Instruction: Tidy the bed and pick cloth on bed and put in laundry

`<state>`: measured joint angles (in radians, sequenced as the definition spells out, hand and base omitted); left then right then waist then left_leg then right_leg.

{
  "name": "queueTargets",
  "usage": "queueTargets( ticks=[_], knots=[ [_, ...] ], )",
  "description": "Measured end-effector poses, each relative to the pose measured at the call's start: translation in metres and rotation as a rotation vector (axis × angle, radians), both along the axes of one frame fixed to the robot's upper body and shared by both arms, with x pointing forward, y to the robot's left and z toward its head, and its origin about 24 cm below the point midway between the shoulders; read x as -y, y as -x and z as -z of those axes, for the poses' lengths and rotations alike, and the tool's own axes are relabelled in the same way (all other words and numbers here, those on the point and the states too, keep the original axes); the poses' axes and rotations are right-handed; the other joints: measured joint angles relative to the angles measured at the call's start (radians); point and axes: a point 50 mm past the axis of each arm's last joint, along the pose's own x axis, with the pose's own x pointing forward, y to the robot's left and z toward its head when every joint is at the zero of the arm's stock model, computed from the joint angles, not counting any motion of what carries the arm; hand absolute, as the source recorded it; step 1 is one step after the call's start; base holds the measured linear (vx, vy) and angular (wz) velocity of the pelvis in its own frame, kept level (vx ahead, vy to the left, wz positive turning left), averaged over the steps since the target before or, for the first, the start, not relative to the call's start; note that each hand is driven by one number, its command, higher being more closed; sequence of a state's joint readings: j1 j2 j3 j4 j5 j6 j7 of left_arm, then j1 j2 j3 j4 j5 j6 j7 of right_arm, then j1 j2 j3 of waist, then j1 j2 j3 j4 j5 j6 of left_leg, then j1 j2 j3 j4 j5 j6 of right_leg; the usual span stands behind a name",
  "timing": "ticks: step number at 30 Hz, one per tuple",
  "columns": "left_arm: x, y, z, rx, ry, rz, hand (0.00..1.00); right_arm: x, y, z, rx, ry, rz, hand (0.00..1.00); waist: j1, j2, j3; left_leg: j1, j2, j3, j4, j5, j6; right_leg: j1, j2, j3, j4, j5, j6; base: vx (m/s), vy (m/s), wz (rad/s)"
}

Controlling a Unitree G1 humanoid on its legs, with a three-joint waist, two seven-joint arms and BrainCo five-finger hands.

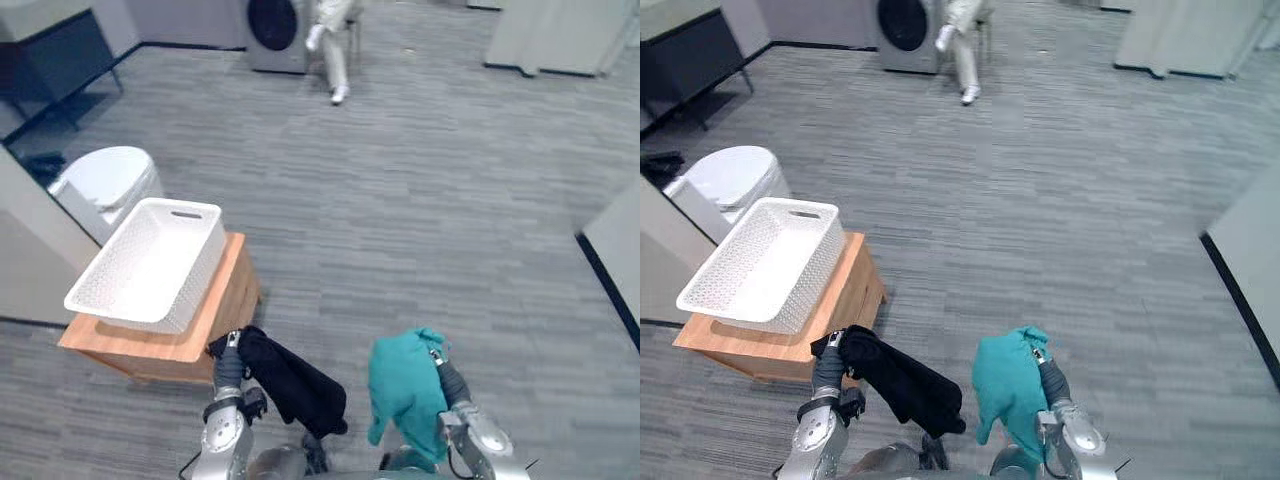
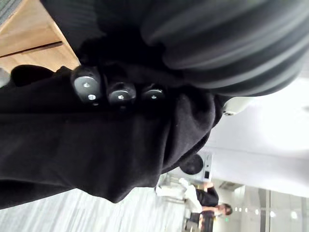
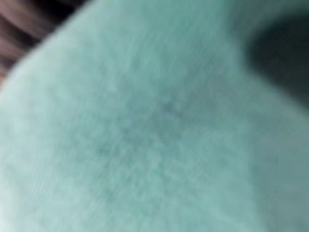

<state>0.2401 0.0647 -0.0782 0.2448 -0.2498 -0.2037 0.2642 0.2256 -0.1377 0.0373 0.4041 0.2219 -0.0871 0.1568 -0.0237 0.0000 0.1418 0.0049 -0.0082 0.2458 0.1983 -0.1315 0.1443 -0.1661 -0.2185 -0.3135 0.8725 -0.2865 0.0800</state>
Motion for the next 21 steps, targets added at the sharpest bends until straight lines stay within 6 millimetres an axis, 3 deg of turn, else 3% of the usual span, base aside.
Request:
queueTargets(
  ticks=[1,2,3,4,5,7,8,9,11,13,14,16,17,18,20,21],
  knots=[
    [0.0,-0.001,-0.001,0.005,-0.006,0.004,1.0,-0.003,0.002,0.001,-0.004,-0.004,-0.011,1.0,0.0,0.016,0.001,0.019,0.012,-0.037,-0.009,-0.007,-0.011,-0.02,0.022,0.027,-0.111,0.003,0.004,0.57,-0.223,1.67],
    [-0.001,-0.005,-0.004,0.017,-0.018,0.013,1.0,-0.007,0.003,0.001,-0.003,-0.015,-0.027,1.0,0.0,0.027,0.001,0.041,0.031,-0.099,-0.01,-0.023,-0.037,-0.04,0.057,0.105,-0.344,0.036,0.022,0.44,-0.214,1.23],
    [-0.003,-0.006,-0.005,0.022,-0.024,0.016,1.0,-0.009,0.003,0.001,0.0,-0.024,-0.035,1.0,0.003,0.025,0.0,0.047,0.037,-0.124,-0.009,-0.031,-0.05,-0.048,0.068,0.15,-0.45,0.071,0.03,0.53,-0.364,1.58],
    [-0.006,-0.008,-0.006,0.025,-0.046,0.021,1.0,-0.016,0.001,-0.002,0.014,-0.036,-0.06,1.0,0.006,0.005,-0.007,0.062,0.045,-0.191,0.005,-0.06,-0.091,-0.054,0.075,0.296,-0.657,0.165,0.055,0.62,-0.494,1.57],
    [-0.012,-0.007,-0.006,0.015,-0.072,0.014,1.0,-0.021,0.002,-0.003,0.019,-0.044,-0.081,1.0,0.006,0.001,-0.004,0.08,0.058,-0.226,0.033,-0.099,-0.125,-0.051,0.075,0.371,-0.706,0.229,0.098,0.61,-0.541,1.78],
    [-0.024,0.003,-0.003,-0.016,-0.113,-0.009,1.0,-0.03,0.003,-0.002,0.016,-0.064,-0.13,1.0,0.011,-0.017,-0.013,0.102,0.076,-0.266,0.103,-0.183,-0.16,-0.028,0.075,0.396,-0.679,0.271,0.088,0.5,-0.586,1.21],
    [-0.039,0.014,-0.001,-0.051,-0.159,-0.039,1.0,-0.039,0.002,-0.002,0.021,-0.073,-0.182,1.0,0.033,-0.054,-0.04,0.109,0.084,-0.271,0.202,-0.264,-0.201,-0.023,0.065,0.377,-0.609,0.284,0.071,0.49,-0.589,0.95],
    [-0.036,0.015,0.005,-0.079,-0.137,-0.057,1.0,-0.036,-0.002,-0.003,0.027,-0.058,-0.196,1.0,0.03,-0.025,-0.033,0.078,0.129,-0.262,0.3,-0.286,-0.213,-0.009,0.089,0.329,-0.567,0.248,0.058,0.36,-0.431,1.27],
    [-0.014,0.021,0.014,-0.11,-0.017,-0.066,1.0,-0.012,-0.012,-0.01,0.047,0.037,-0.223,1.0,0.013,0.077,-0.006,-0.083,0.279,-0.091,0.585,-0.235,-0.209,0.101,0.128,0.193,-0.637,0.218,0.02,0.29,-0.375,1.48],
    [-0.009,0.023,0.015,-0.109,0.007,-0.057,1.0,-0.004,-0.019,-0.015,0.07,0.064,-0.217,1.0,0.027,0.08,-0.003,-0.118,0.272,0.052,0.54,-0.237,-0.209,0.151,0.1,0.141,-0.702,0.233,-0.006,0.22,-0.275,0.97],
    [-0.009,0.022,0.012,-0.086,0.006,-0.056,1.0,-0.005,-0.026,-0.019,0.098,0.066,-0.224,1.0,0.038,0.077,-0.001,-0.137,0.243,0.143,0.442,-0.233,-0.206,0.185,0.08,0.083,-0.754,0.243,-0.02,0.26,-0.212,1.0],
    [-0.009,0.019,0.005,-0.039,0.015,-0.068,1.0,-0.008,-0.03,-0.022,0.114,0.067,-0.229,1.0,0.038,0.074,0.001,-0.141,0.206,0.236,0.286,-0.216,-0.218,0.238,0.071,-0.006,-0.809,0.265,-0.016,0.25,-0.147,1.25],
    [-0.005,0.016,-0.001,-0.002,0.034,-0.073,1.0,-0.009,-0.032,-0.022,0.116,0.069,-0.229,1.0,0.046,0.072,0.003,-0.13,0.171,0.269,0.163,-0.128,-0.162,0.273,0.069,-0.078,-0.831,0.265,-0.014,0.23,-0.096,1.16],
    [-0.002,0.016,-0.003,0.005,0.044,-0.075,1.0,-0.011,-0.033,-0.021,0.115,0.073,-0.222,1.0,0.065,0.067,0.004,-0.109,0.155,0.273,0.093,-0.033,-0.141,0.289,0.064,-0.108,-0.835,0.265,-0.014,0.23,-0.081,1.11],
    [-0.001,0.017,-0.003,0.01,0.045,-0.056,1.0,-0.016,-0.038,-0.023,0.126,0.071,-0.201,1.0,0.07,0.049,0.013,-0.091,0.113,0.244,0.045,0.011,-0.09,0.322,0.044,-0.16,-0.836,0.257,0.005,0.23,0.007,0.88],
    [-0.004,0.017,-0.003,0.011,0.045,-0.055,1.0,-0.019,-0.044,-0.023,0.131,0.071,-0.195,1.0,0.087,0.046,0.011,-0.085,0.103,0.243,0.042,0.017,-0.079,0.325,0.035,-0.162,-0.829,0.257,0.006,0.22,0.073,0.62]
  ],
)
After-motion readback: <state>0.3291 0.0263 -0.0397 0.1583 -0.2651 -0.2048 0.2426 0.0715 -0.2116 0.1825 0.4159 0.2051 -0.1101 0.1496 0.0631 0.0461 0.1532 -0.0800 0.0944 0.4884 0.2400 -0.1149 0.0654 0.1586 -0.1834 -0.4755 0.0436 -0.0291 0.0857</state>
